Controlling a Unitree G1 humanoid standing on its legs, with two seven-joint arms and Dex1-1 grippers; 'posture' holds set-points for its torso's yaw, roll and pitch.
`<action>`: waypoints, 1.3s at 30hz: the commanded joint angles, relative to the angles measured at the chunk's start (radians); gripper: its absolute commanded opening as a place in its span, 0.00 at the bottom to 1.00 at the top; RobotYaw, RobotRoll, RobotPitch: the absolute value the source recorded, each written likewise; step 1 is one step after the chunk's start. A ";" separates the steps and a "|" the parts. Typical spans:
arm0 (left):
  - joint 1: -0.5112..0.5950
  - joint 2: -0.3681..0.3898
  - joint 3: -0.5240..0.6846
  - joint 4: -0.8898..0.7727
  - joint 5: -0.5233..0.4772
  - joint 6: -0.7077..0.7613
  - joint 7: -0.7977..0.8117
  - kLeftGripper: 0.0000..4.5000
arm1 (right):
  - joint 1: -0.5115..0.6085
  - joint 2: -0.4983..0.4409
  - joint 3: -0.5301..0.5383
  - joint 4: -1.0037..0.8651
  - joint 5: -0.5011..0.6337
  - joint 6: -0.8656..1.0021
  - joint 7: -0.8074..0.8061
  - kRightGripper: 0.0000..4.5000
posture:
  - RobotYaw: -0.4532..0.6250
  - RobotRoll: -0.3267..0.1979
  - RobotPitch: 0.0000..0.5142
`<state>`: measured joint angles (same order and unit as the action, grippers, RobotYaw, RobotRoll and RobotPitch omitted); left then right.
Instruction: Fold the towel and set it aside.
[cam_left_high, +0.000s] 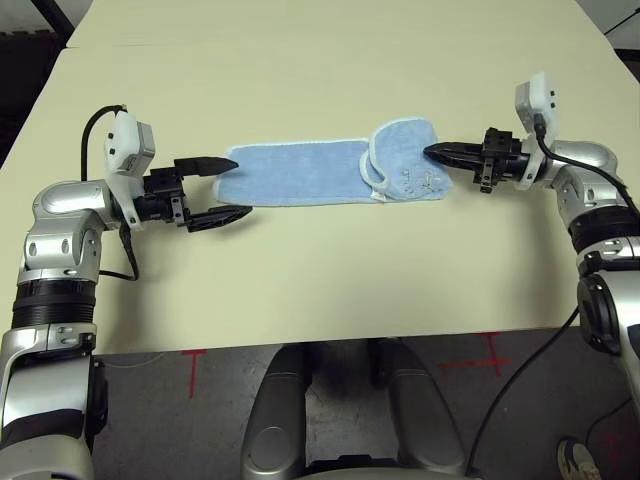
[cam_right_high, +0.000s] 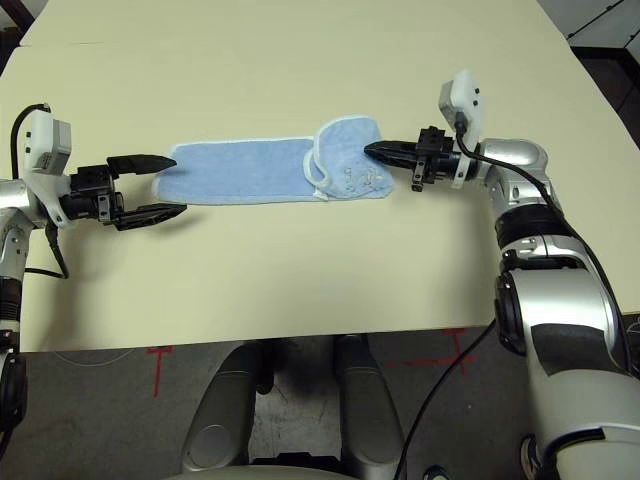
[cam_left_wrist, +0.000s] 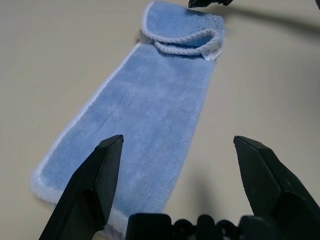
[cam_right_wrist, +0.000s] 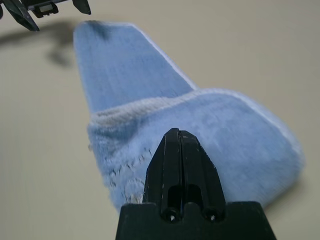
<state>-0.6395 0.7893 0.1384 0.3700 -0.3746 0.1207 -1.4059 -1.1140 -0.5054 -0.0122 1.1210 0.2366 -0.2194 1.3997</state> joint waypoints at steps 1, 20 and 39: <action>0.029 0.011 0.000 -0.026 -0.014 0.012 -0.003 1.00 | -0.001 0.034 -0.003 0.028 -0.027 -0.024 0.010 0.01 | 0.53 0.62 0.59; 0.055 0.025 0.002 -0.074 -0.032 0.042 0.012 1.00 | -0.005 0.090 -0.009 0.129 -0.148 -0.032 -0.082 0.01 | 0.55 0.62 0.60; 0.013 0.001 -0.019 -0.037 -0.021 0.028 0.014 1.00 | -0.066 0.149 -0.083 0.143 -0.165 0.103 -0.475 0.01 | 0.53 0.62 0.61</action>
<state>-0.6344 0.7896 0.1324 0.3315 -0.3974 0.1510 -1.3868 -1.2096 -0.3567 -0.1113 1.2431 0.0951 -0.1235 0.9442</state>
